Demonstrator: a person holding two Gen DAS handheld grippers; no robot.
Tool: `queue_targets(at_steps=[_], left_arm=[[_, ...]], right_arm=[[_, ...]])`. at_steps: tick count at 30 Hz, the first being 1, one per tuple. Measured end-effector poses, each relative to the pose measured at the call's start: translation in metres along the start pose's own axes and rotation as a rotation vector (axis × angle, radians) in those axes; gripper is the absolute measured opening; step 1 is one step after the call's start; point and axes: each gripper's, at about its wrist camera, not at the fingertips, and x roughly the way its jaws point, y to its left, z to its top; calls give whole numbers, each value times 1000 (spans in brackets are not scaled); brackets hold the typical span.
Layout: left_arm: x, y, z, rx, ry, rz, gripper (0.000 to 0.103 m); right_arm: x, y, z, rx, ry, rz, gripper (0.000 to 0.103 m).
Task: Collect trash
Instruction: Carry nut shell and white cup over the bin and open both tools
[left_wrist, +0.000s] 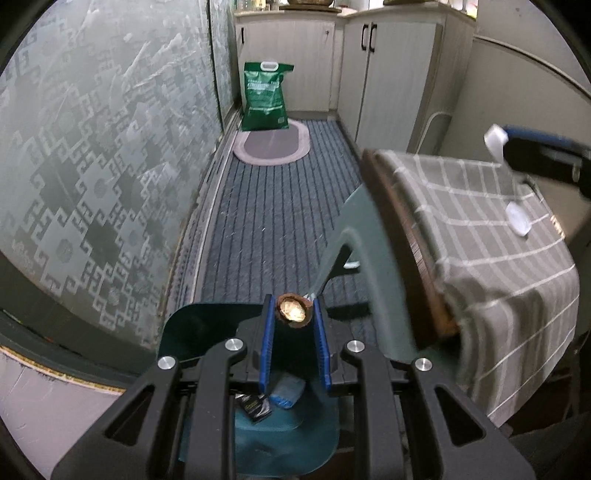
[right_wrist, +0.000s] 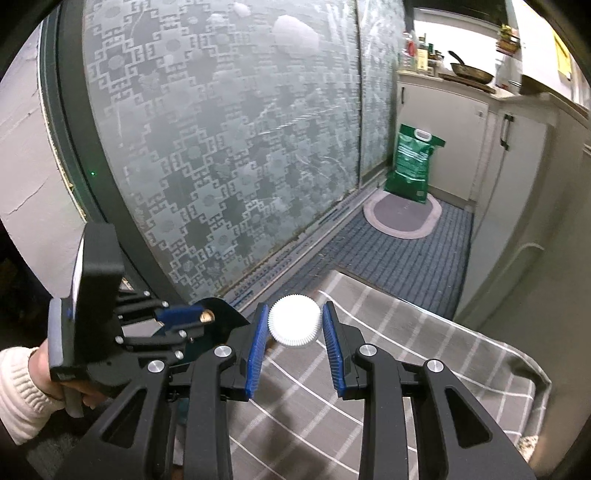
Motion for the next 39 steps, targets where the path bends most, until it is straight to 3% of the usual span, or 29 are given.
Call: queue_targets(at_steps=[19,23,30,39], left_arm=[[13,49,-52,65,135,27,22],[15,56,-61,77,163,22,29],[7,76,-69,71,154,39,29],[-22,96,-65,22,70,38,24]], right_arm=[[59,63,17,-80,90,51,30],[75,77,18,-95,126,62,30],[106,95,15,-114,200,65,30],[140,118,4,-144,291,70,30]])
